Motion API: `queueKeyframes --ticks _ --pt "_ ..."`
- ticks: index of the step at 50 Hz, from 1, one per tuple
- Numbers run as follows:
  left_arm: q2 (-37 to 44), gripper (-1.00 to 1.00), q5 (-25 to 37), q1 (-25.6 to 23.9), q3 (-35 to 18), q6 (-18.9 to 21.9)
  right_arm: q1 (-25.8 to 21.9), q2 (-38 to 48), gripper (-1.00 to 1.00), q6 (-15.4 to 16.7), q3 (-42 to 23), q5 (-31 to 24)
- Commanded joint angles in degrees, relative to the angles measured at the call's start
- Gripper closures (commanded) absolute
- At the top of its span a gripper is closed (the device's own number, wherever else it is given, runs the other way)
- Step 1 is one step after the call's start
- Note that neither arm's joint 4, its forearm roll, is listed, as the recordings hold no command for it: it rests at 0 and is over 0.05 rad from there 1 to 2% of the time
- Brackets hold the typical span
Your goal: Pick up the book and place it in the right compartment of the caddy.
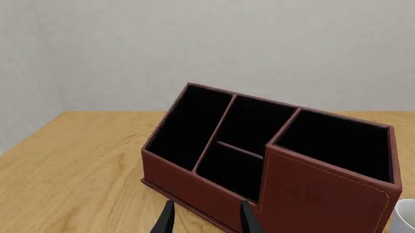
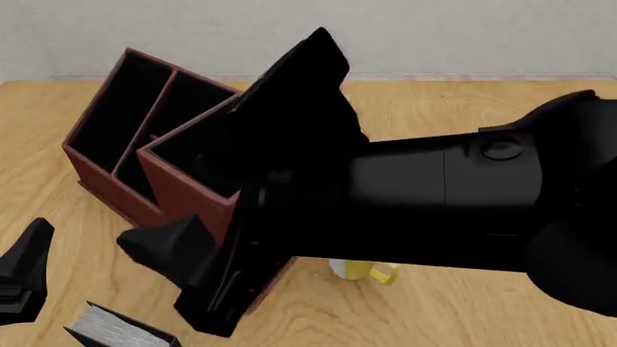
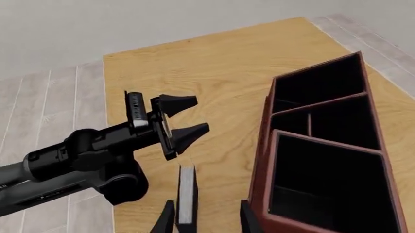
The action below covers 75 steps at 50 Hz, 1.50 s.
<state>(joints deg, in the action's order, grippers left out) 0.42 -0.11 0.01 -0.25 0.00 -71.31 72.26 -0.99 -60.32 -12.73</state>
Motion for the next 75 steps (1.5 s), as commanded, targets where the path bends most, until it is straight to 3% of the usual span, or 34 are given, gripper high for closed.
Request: queueKeyframes --ticks 1,15,28,56,75 --pt "0.0 -1.00 0.0 0.0 0.0 0.0 -2.5 2.1 -1.00 -0.3 -2.3 -1.0" --pt "0.0 -1.00 0.0 0.0 0.0 0.0 -4.2 5.3 -1.00 -0.9 -3.6 -0.1" --pt "0.0 -1.00 0.0 0.0 0.0 0.0 -3.7 7.7 -1.00 -3.5 -2.2 2.4" --pt "0.0 -1.00 0.0 0.0 0.0 0.0 -2.8 11.4 -1.00 -6.9 -2.6 1.7" --pt "0.0 -1.00 0.0 0.0 0.0 0.0 -2.6 15.3 -1.00 -8.5 -5.9 -2.1"
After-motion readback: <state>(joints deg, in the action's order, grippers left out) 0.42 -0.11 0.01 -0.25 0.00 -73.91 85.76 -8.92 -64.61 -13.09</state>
